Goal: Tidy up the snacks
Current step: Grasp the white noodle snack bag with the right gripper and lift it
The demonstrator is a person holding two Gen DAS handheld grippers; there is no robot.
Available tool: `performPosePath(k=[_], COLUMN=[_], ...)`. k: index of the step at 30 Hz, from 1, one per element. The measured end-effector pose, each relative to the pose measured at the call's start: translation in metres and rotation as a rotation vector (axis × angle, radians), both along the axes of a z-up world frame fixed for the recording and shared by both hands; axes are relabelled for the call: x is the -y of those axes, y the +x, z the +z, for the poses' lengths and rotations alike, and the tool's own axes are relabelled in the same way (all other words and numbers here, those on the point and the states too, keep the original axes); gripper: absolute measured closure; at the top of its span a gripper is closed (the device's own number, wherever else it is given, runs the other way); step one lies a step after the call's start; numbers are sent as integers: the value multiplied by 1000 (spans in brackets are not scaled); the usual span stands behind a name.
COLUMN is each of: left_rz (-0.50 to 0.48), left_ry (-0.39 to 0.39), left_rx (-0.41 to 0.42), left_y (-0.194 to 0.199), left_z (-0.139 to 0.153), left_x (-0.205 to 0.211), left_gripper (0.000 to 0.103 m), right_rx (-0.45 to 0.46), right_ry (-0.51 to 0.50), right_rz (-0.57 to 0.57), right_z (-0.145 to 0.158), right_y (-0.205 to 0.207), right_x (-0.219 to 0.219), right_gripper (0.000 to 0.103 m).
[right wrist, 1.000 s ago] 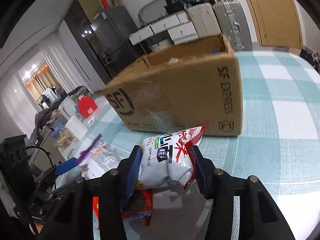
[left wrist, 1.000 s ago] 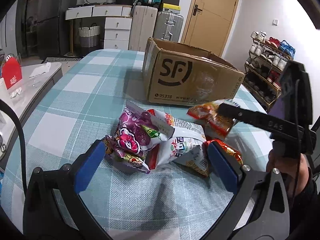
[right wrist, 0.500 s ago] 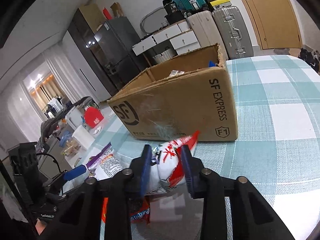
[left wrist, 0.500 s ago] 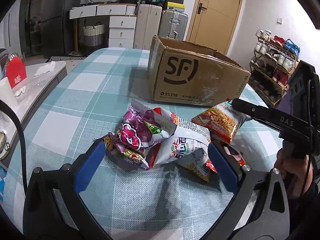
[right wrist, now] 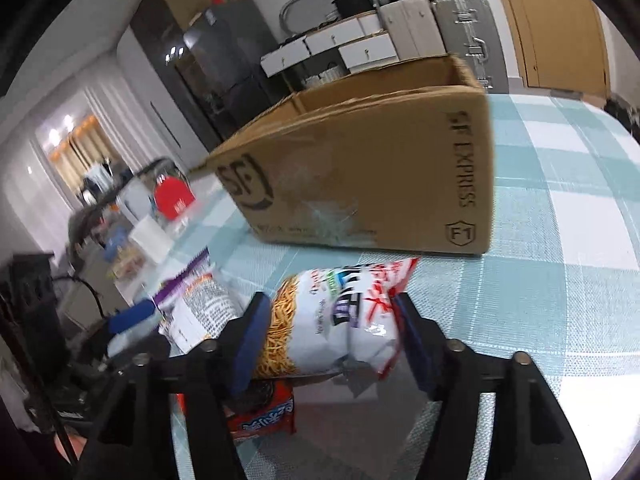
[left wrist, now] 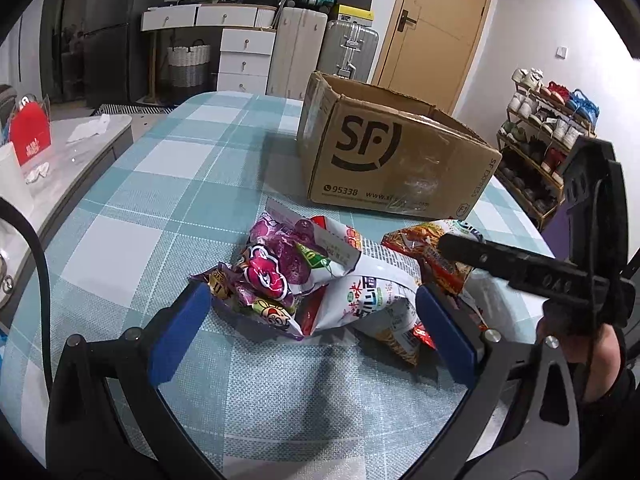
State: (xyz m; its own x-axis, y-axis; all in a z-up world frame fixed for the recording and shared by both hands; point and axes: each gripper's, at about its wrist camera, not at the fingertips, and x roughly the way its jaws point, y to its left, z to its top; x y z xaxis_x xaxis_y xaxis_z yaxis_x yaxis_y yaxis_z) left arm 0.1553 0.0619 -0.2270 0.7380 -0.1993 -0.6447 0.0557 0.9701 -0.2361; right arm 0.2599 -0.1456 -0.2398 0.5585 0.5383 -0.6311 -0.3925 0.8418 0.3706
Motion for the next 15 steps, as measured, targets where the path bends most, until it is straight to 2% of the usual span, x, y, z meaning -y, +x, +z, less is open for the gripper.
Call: performPosePath(k=[4, 8, 12, 15], left_rz=[6, 14, 6, -1], left_ry=[-45, -91, -111, -124], left_rx=[-14, -17, -19, -15], left_y=[2, 3, 4, 3], left_z=[-3, -5, -6, -6], left_x=[-7, -14, -15, -16], left_gripper=[1, 1, 1, 1], right_rx=[-24, -40, -20, -20], right_ry=[-96, -109, -188, -186], right_rz=[9, 12, 29, 42], right_z=[-5, -11, -12, -12], right_y=[3, 6, 4, 5], right_x=[-16, -20, -32, -34], right_gripper=[33, 33, 34, 38])
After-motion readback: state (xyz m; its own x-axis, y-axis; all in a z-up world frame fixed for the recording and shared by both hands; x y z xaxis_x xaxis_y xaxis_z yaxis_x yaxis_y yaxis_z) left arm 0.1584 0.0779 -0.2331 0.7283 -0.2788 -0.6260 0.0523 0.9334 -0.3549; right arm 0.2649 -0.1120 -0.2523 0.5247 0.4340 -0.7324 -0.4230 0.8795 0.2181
